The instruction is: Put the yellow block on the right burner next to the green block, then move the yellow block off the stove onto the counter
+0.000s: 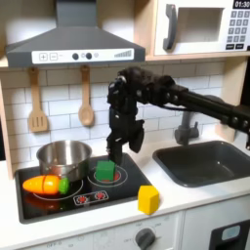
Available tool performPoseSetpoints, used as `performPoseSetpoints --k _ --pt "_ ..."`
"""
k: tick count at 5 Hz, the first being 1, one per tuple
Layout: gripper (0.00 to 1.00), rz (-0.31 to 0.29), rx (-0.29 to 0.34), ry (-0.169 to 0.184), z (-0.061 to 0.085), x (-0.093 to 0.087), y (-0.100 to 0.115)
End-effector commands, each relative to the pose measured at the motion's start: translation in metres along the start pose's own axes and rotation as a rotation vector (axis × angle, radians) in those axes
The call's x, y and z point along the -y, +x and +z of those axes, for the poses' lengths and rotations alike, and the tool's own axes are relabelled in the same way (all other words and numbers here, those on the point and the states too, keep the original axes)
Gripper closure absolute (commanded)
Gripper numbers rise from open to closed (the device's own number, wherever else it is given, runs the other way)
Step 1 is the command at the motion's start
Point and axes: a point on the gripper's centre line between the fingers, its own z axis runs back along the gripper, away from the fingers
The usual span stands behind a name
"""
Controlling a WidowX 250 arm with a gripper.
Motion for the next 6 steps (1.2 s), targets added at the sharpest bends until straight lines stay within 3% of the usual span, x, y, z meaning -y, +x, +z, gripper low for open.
performPoseSetpoints --k 1,2,5,6 --pt "0.0 -0.02 -0.039 -0.065 0.005 0.004 -0.013" --pt "0.0 -0.041 -0.023 -0.072 0.014 0.005 -0.02" --pt "0.0 -0.118 -0.056 -0.095 0.029 0.012 -0.054" --pt "0.0 -0.115 -0.055 -0.109 0.034 0.01 -0.06"
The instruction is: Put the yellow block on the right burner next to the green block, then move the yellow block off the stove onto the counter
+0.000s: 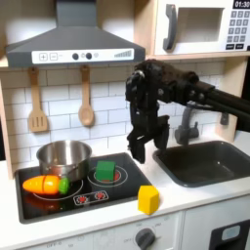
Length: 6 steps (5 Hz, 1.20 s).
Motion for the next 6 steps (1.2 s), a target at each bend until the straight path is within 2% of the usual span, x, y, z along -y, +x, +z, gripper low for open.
performPoseSetpoints --k 1,3,4,6 --pt "0.0 -0.028 -0.013 -0.019 0.007 0.005 -0.017" --pt "0.0 -0.061 -0.052 0.004 0.003 -0.002 -0.046" --pt "0.0 -0.047 -0.065 0.008 0.002 -0.011 -0.057" --pt "0.0 -0.034 -0.121 0.048 -0.014 -0.028 -0.08"
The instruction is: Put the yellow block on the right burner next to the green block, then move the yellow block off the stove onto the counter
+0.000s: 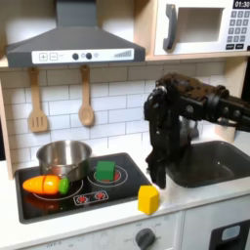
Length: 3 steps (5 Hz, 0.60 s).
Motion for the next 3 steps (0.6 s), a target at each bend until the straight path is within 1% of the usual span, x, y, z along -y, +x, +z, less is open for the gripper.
performPoseSetpoints --k 1,2,3 --pt "0.0 0.003 -0.047 0.028 -0.016 -0.011 -0.02" --pt "0.0 0.021 -0.106 0.031 -0.031 -0.019 -0.034" --pt "0.0 0.011 -0.11 0.052 -0.035 -0.022 -0.037"
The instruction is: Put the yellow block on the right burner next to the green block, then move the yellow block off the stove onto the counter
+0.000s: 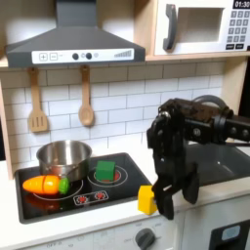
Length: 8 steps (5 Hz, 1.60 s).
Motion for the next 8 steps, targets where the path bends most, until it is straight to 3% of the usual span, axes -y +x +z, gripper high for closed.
performPoseSetpoints --k 1,2,3,8 --pt "0.0 -0.001 -0.011 0.051 -0.01 -0.008 -0.003" --pt "0.4 0.003 -0.003 0.076 -0.011 -0.01 -0.002" --pt "1.0 0.022 0.0 0.084 -0.012 -0.013 -0.001" --pt "1.0 0.015 -0.039 0.133 -0.039 -0.019 0.001"
